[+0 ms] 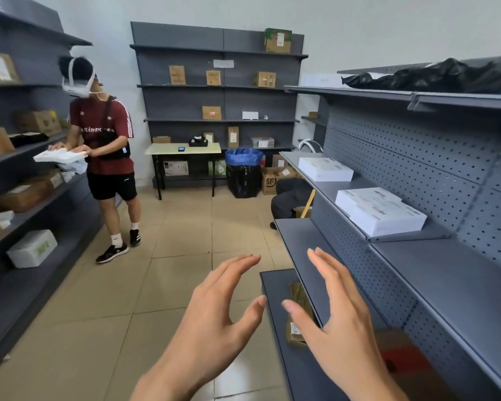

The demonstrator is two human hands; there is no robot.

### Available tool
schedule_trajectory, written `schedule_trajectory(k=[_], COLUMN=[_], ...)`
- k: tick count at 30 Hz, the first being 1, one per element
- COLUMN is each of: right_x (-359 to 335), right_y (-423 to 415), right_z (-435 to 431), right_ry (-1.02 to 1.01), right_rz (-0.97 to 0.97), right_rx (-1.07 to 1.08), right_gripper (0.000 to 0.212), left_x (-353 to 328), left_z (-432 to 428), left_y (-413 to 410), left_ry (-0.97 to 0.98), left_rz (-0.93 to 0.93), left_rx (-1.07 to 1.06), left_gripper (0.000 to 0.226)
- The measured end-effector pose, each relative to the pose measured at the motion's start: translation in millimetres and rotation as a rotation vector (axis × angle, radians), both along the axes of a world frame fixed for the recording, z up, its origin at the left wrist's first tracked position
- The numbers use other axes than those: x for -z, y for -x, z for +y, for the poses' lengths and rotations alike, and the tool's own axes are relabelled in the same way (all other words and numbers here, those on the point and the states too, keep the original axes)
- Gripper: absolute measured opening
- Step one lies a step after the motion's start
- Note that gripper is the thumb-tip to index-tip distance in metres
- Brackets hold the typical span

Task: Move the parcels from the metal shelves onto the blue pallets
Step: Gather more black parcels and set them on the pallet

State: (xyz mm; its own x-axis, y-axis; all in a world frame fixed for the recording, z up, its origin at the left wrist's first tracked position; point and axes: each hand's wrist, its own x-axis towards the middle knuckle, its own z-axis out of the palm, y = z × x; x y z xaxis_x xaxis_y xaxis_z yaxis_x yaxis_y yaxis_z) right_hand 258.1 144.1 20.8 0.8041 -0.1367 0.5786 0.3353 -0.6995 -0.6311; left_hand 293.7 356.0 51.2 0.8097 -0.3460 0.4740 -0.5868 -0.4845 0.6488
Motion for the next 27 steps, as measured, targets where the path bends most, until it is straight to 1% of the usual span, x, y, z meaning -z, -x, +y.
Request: schedule_trajectory(k=[7,16,27], right_x=[1,2,3], right_y=[-62,-113,-173], right_z=[-12,-5,16], right_ry=[0.002,0.021,0.049], right_rz=[-0.049,-0.078,-0.016], right_rx=[-0.037,-0.063,0.009], right_gripper=[0.079,0.078,0.080], left_x=[-7,-5,-2], left_z=[-17,-16,3], left_y=[-52,-99,-175], left_ry=[-0.019,-0.026,-0.021], left_rz=[-0.038,-0.041,-0.028], left_rx=[-0.015,-0.045,0.006], left_gripper=[0.056,0.057,0.057])
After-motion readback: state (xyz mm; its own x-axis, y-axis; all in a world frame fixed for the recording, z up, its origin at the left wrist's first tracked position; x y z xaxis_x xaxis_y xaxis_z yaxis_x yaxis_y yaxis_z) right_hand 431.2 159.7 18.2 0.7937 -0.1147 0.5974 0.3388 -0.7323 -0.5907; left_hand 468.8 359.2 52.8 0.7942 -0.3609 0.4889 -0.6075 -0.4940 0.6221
